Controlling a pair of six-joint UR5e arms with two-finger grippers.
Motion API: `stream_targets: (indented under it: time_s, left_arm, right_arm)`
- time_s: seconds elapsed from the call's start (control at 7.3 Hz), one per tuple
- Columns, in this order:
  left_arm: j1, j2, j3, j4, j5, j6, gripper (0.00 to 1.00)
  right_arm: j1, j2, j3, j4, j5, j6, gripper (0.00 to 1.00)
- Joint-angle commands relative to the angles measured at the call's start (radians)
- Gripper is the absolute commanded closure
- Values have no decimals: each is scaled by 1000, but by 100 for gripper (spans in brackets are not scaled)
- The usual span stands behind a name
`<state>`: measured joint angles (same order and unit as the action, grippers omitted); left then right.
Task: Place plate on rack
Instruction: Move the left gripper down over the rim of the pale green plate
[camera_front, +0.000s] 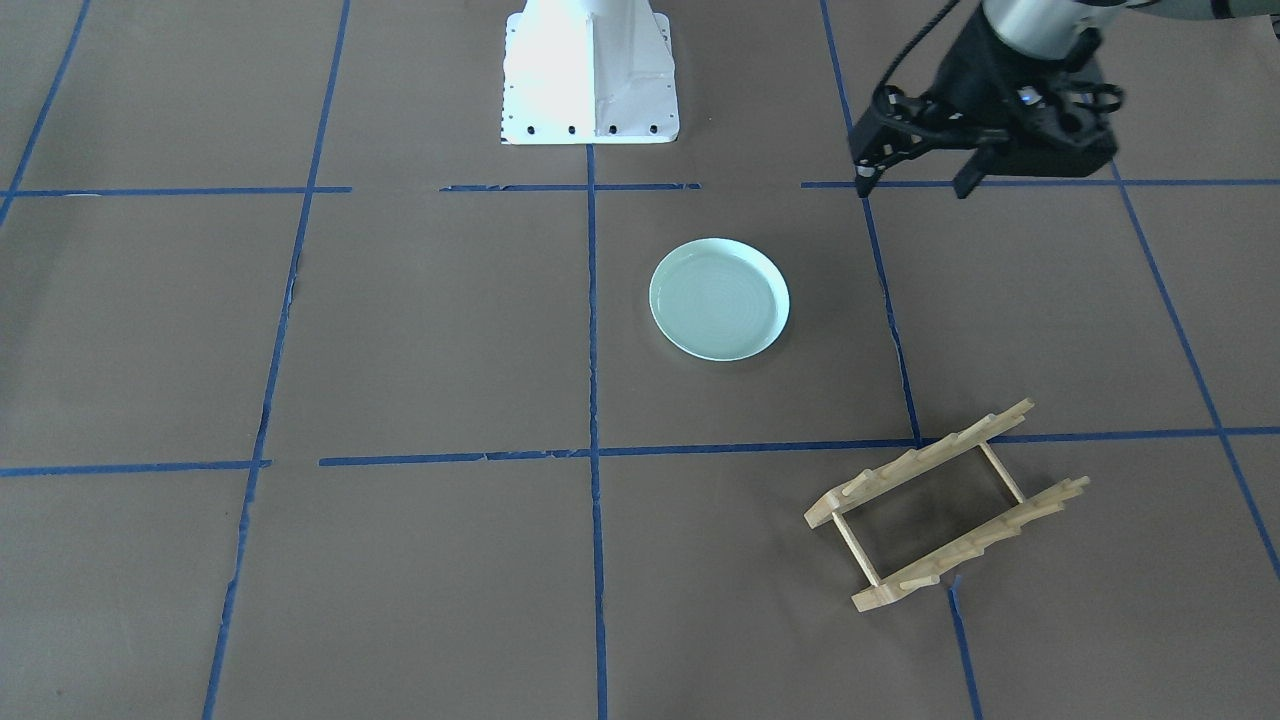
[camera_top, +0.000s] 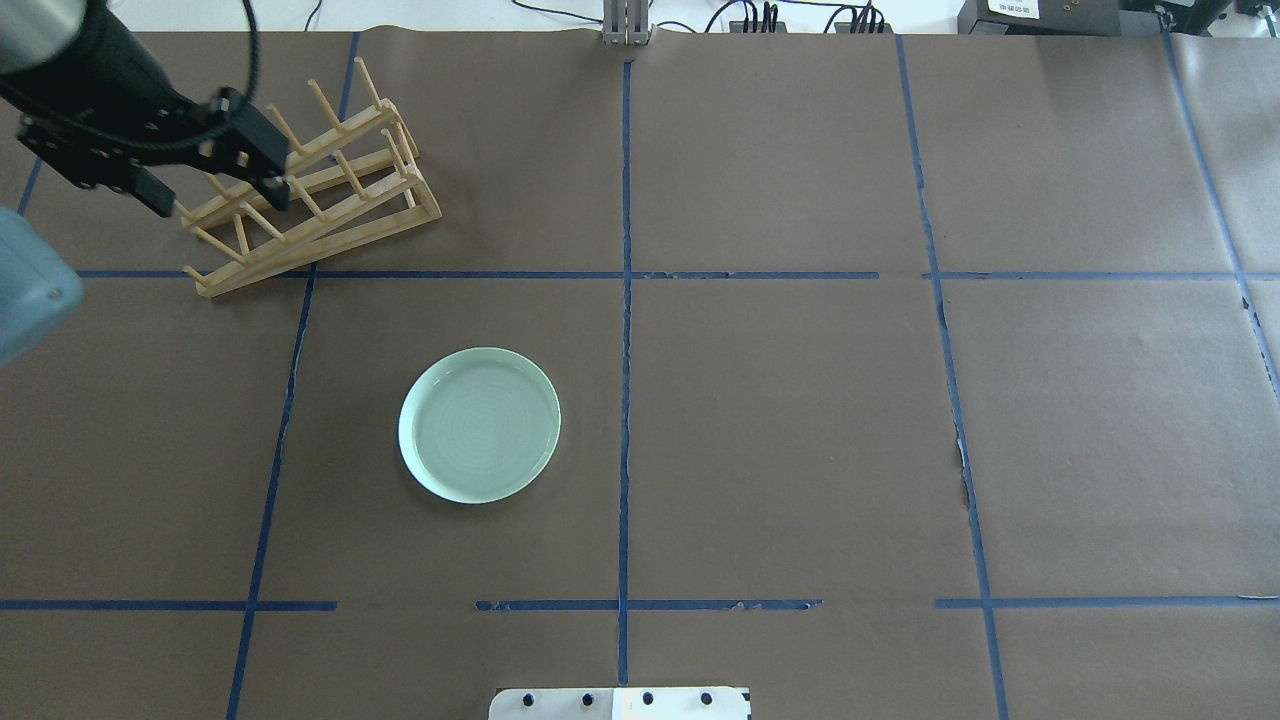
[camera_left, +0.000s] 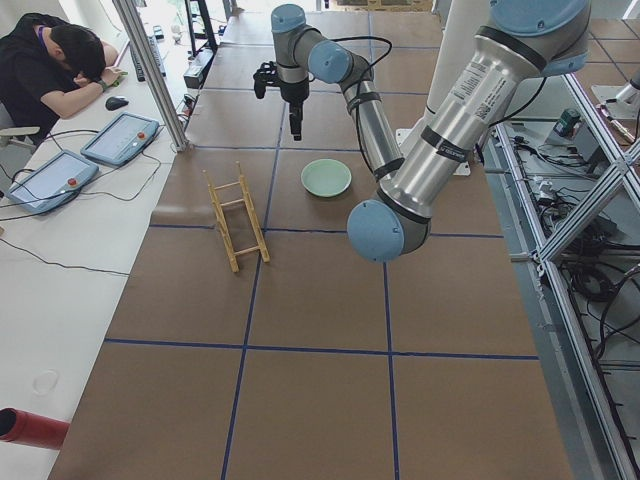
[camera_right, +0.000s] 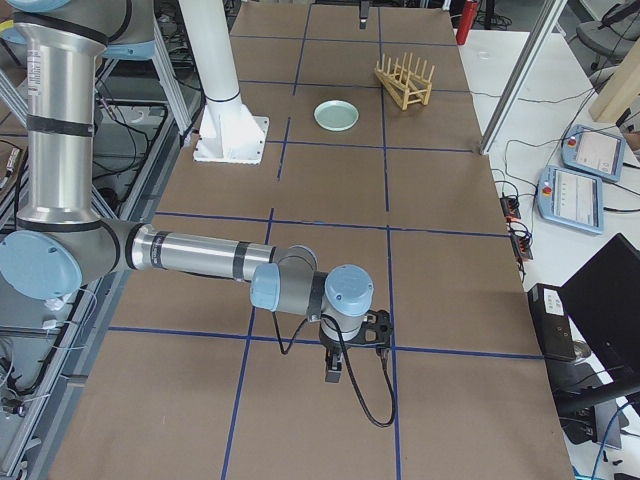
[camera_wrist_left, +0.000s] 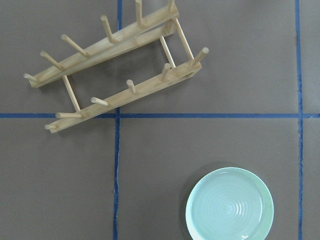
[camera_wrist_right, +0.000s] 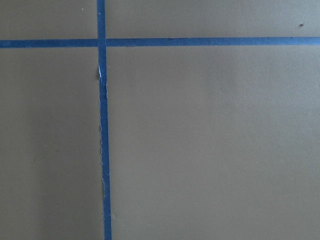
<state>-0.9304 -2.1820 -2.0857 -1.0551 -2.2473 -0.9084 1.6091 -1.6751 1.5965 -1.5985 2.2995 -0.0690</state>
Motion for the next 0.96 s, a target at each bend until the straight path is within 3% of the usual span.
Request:
stream_targets:
  time_s: [0.0,0.14,0.41,0.82]
  left_arm:
    - [238,-58,47,-112,124,-319,0]
    - [277,-61,80,-149,161,-340,0]
    - [294,-175,313,-181,190,-339,0]
    - [382,-182,441,-262,352,-339,0]
  right_arm:
    - [0,0,0,0,0,0,0]
    - [0,0,0,0,0,0,0]
    - [0,0,0,0,0,0,0]
    - [0,0,0,0,0,0,0]
